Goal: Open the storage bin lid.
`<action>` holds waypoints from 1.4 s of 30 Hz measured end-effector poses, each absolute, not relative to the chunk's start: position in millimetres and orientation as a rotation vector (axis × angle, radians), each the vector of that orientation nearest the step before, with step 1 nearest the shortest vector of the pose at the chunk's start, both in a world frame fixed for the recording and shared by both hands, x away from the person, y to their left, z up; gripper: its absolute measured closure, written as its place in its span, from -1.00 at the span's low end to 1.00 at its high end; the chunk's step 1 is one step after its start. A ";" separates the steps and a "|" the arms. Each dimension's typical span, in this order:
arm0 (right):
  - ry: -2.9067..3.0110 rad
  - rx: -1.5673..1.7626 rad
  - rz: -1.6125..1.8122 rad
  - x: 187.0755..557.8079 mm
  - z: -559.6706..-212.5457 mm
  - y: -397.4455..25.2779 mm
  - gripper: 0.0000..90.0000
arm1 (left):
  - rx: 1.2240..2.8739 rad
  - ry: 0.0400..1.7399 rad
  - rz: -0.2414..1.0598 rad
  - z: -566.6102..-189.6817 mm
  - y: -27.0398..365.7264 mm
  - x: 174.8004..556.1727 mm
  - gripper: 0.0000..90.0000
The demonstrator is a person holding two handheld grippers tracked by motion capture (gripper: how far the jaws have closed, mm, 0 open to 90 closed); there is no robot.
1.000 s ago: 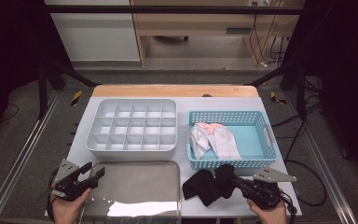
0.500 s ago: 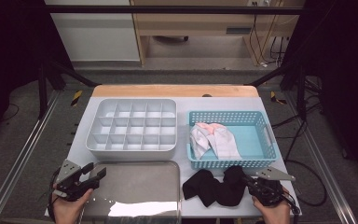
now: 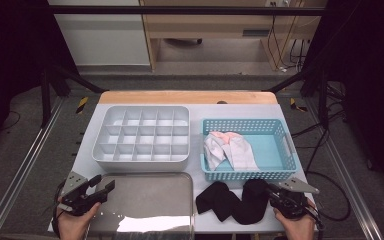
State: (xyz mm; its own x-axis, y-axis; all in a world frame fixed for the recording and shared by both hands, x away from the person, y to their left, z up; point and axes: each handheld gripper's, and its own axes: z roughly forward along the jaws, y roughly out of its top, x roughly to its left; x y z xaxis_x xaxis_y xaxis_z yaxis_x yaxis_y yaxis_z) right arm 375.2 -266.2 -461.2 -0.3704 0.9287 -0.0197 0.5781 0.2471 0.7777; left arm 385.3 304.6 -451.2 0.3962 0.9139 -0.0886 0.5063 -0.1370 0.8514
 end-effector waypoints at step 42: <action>2.395 0.973 1.209 382.2 -452.9 -126.7 0.41 | 1.789 1.112 0.520 -441.2 251.8 363.6 -0.09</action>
State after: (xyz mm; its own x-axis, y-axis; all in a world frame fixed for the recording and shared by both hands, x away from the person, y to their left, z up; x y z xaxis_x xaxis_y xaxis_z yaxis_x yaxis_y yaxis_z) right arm 382.2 -126.7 -452.9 -0.7311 0.6808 0.0442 0.4399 0.4209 0.7933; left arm 363.6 251.8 -441.2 0.4996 0.8587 -0.1142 0.4630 -0.1532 0.8730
